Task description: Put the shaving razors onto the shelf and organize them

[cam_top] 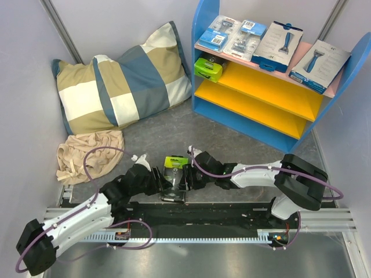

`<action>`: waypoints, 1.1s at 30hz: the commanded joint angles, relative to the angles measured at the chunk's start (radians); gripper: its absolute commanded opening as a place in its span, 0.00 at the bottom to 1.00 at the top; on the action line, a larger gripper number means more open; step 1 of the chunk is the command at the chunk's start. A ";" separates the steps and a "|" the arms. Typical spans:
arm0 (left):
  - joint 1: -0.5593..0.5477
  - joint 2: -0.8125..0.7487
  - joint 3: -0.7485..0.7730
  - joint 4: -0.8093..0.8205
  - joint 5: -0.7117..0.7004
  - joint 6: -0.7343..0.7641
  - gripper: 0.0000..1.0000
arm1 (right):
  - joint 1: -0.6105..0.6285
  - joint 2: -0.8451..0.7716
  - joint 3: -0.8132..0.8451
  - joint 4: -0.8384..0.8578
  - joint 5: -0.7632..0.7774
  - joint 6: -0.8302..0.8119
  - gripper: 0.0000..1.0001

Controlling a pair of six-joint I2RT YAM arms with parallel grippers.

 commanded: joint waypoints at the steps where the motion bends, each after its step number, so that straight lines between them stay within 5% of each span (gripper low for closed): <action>1: -0.166 -0.064 -0.013 -0.024 0.148 -0.210 0.38 | 0.132 -0.052 0.023 0.168 -0.124 0.030 0.57; 7: -0.359 -0.032 0.028 -0.033 0.049 -0.295 0.35 | 0.178 -0.146 -0.021 0.101 -0.088 0.044 0.57; 17: -0.668 0.277 0.154 0.037 -0.063 -0.413 0.39 | 0.224 -0.292 -0.150 -0.004 -0.019 0.075 0.60; 25: -0.694 0.305 0.142 -0.002 -0.171 -0.459 0.68 | 0.227 -0.350 -0.180 -0.062 0.034 0.064 0.63; 33: -0.694 0.091 0.027 -0.135 -0.346 -0.542 0.84 | 0.227 -0.321 -0.193 -0.068 0.040 0.044 0.62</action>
